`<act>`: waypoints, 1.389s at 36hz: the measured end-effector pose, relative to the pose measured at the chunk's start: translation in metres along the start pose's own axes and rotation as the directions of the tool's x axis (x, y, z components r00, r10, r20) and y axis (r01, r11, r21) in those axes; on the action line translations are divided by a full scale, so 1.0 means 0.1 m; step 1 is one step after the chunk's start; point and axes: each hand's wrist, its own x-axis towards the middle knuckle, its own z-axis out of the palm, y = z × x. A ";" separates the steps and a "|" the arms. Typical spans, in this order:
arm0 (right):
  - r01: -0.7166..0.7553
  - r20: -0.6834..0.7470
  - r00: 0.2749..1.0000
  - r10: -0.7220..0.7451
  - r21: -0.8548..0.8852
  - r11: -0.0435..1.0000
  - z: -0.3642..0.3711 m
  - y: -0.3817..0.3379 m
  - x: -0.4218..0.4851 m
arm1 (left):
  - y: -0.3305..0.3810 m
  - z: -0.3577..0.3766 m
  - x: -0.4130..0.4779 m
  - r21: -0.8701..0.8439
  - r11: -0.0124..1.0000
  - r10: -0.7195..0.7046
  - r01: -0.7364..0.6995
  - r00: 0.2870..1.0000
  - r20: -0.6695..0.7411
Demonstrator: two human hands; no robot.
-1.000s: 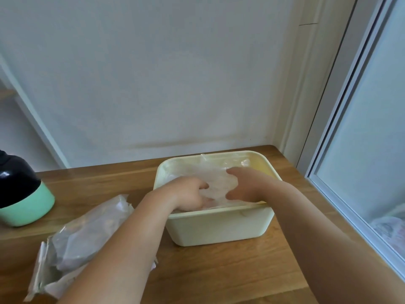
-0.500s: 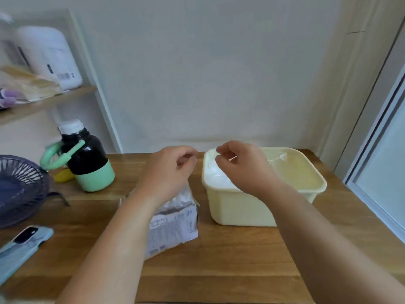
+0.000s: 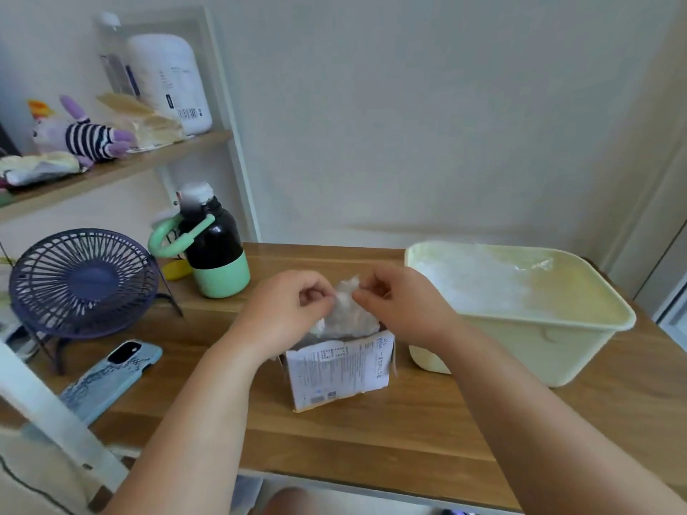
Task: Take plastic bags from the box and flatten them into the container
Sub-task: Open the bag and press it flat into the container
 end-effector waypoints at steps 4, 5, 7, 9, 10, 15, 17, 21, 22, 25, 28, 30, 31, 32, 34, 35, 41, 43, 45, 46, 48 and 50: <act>-0.015 0.057 0.998 0.015 0.000 1.000 -0.01 0.03 -0.03 | 0.06 0.03 0.01 -0.126 0.990 0.066 -0.069 0.997 -0.028; -0.014 0.061 0.998 0.014 -0.004 1.000 -0.01 0.04 -0.04 | 0.07 0.04 0.01 -0.140 0.987 0.074 -0.077 0.997 -0.023; -0.014 0.051 0.999 0.014 -0.004 1.000 -0.01 0.04 -0.05 | 0.08 0.06 0.00 -0.137 0.987 0.083 -0.085 0.996 -0.019; -0.026 0.027 0.999 0.026 0.021 0.999 -0.02 0.04 -0.04 | 0.08 0.07 -0.01 -0.140 0.988 0.059 -0.060 0.998 -0.013; -0.036 0.011 0.999 0.035 0.046 0.998 -0.02 0.05 -0.04 | 0.07 0.07 -0.02 -0.147 0.989 0.027 -0.027 1.000 -0.002; -0.069 -0.075 0.994 0.083 0.175 0.982 -0.02 0.09 -0.04 | 0.01 0.04 -0.07 -0.137 0.980 -0.152 0.142 0.986 -0.069; -0.049 -0.098 0.993 0.063 0.141 0.989 -0.01 0.11 -0.05 | -0.01 0.04 -0.09 -0.137 0.983 -0.142 0.125 0.982 -0.123; -0.021 -0.115 0.993 0.030 0.079 0.997 0.05 0.12 -0.10 | -0.05 0.08 -0.11 -0.158 0.984 -0.101 0.084 0.989 -0.107; -0.017 -0.091 0.996 0.023 0.064 0.998 0.07 0.11 -0.11 | -0.06 0.10 -0.12 -0.163 0.984 -0.091 0.075 0.991 -0.096; -0.030 0.048 0.998 0.030 0.001 1.000 0.11 0.10 -0.13 | -0.07 0.11 -0.16 -0.146 0.989 -0.028 0.017 0.997 -0.078; -0.061 0.098 0.993 0.067 -0.068 0.996 0.13 0.08 -0.13 | -0.06 0.11 -0.20 -0.102 0.993 0.059 -0.063 0.997 -0.040; -0.015 0.067 0.998 0.023 -0.125 0.992 0.14 0.07 -0.13 | -0.06 0.12 -0.22 -0.075 0.994 0.079 -0.077 0.997 0.023; 0.015 0.060 0.998 -0.006 -0.151 0.988 0.15 0.05 -0.12 | -0.07 0.12 -0.22 -0.057 0.996 0.076 -0.073 0.996 0.053; 0.046 0.063 0.997 -0.036 -0.170 0.984 0.15 0.04 -0.12 | -0.08 0.12 -0.22 -0.041 0.997 0.069 -0.067 0.995 0.072; 0.093 0.081 0.993 -0.081 -0.162 0.982 0.16 0.01 -0.12 | -0.10 0.12 -0.23 -0.048 0.997 0.056 -0.053 0.995 0.078; 0.114 0.087 0.991 -0.102 -0.151 0.982 0.17 -0.01 -0.12 | -0.11 0.11 -0.23 -0.070 0.996 0.056 -0.051 0.996 0.064; 0.121 0.087 0.989 -0.116 -0.049 0.991 0.15 0.01 -0.09 | -0.10 0.10 -0.22 -0.082 0.996 -0.016 0.025 0.994 0.105; 0.120 0.033 0.992 -0.120 0.005 0.993 0.12 0.02 -0.08 | -0.12 0.12 -0.19 -0.005 0.999 -0.035 0.037 0.987 0.160; 0.136 -0.028 0.991 -0.134 0.065 0.989 0.08 0.00 -0.07 | -0.12 0.14 -0.17 0.095 0.995 -0.040 0.023 0.982 0.185; 0.138 -0.063 0.989 -0.133 0.090 0.986 0.05 -0.01 -0.06 | -0.10 0.13 -0.17 0.135 0.990 -0.058 0.033 0.980 0.190; 0.121 -0.152 0.983 -0.100 0.135 0.983 -0.03 -0.06 -0.05 | -0.06 0.13 -0.15 0.174 0.983 -0.083 0.049 0.978 0.193; 0.119 -0.277 0.960 -0.051 0.233 0.965 -0.12 -0.09 -0.04 | -0.04 0.15 -0.13 0.219 0.973 -0.113 0.069 0.974 0.196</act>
